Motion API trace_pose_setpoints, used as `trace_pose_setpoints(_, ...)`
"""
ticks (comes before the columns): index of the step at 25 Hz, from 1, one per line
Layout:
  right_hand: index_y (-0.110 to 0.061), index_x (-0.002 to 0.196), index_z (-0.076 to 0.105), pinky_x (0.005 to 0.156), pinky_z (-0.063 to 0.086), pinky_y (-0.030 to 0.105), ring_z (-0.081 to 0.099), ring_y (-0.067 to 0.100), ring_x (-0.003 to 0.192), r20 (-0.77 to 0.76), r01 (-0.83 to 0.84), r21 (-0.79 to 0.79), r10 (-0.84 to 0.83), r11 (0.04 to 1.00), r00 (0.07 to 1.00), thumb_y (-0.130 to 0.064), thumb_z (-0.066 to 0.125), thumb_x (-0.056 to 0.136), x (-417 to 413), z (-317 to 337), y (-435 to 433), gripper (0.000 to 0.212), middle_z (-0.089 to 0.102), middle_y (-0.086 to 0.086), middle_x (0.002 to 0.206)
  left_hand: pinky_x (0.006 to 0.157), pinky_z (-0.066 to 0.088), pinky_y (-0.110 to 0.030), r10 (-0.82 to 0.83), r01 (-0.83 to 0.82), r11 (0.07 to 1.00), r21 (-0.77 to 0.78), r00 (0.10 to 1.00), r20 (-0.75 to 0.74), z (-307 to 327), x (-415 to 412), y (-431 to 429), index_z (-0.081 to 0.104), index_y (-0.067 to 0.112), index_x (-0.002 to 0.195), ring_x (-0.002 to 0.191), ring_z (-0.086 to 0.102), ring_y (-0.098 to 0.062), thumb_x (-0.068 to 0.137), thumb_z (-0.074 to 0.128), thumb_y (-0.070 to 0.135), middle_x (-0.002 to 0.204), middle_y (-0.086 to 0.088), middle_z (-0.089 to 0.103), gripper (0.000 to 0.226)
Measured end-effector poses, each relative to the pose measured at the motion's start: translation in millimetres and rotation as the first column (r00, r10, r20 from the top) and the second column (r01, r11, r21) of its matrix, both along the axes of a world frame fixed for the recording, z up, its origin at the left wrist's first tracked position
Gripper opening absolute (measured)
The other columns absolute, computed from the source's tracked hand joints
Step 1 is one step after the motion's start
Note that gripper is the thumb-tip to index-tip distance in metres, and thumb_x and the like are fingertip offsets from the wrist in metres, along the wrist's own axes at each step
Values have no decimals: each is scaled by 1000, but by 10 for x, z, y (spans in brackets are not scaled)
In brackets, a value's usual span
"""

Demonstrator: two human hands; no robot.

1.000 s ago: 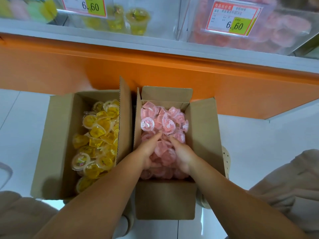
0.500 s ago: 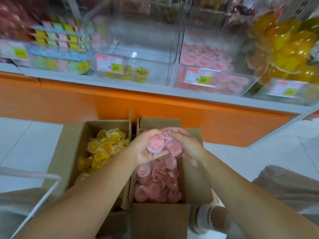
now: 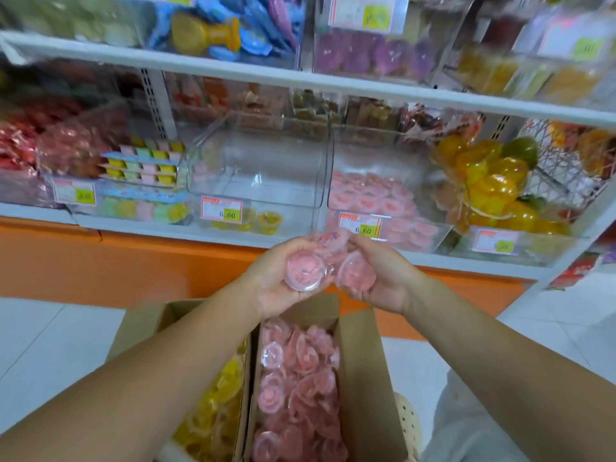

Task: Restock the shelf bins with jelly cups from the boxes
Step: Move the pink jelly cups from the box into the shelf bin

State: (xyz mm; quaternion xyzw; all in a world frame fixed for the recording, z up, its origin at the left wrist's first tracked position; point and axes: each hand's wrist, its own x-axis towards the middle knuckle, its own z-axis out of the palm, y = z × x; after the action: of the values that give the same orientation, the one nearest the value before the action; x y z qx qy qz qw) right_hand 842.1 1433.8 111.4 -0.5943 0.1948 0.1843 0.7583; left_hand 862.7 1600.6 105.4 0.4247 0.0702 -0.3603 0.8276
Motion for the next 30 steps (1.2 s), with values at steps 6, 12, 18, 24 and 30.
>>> trace_pose_setpoints(6,-9,83,62,37,45,19,63,18,50,-80,-81,122,91,989,993,-27,52,94,139,216,-74,23,63,4,63,52,57,-28,12,-17,991,-136,999,-44,150,112,-16,66,3,109,65,67,-19,71,65,12,92,-15,68,39)
trace_pose_setpoints(12,-13,97,65,39,46,20,66,21,59,-42,-151,20,152,988,987,-25,62,81,225,287,-42,20,67,5,74,53,58,-27,36,-49,979,-198,997,-67,152,226,83,62,-2,102,68,62,-21,78,63,12,86,-17,64,28)
trace_pose_setpoints(18,-9,98,65,39,43,22,63,28,57,74,-42,-178,56,983,996,-44,49,95,284,290,-99,39,70,18,76,50,58,-27,23,-61,942,-330,993,-120,140,290,132,58,-1,119,89,61,-28,89,53,14,109,-22,62,34)
trace_pose_setpoints(24,-16,115,64,44,43,23,58,23,56,106,-207,-225,235,952,966,-52,58,87,314,285,-119,46,66,14,84,52,60,-27,-10,-24,941,-338,995,-99,123,290,119,60,-2,118,95,58,-27,85,56,14,108,-22,64,37)
trace_pose_setpoints(30,-13,103,62,45,42,23,56,17,53,380,274,-639,-15,719,925,-36,70,85,613,779,-731,31,65,4,70,54,59,-26,30,-42,966,-256,998,-51,158,383,134,59,-1,129,93,62,-26,89,56,16,115,-19,65,44)
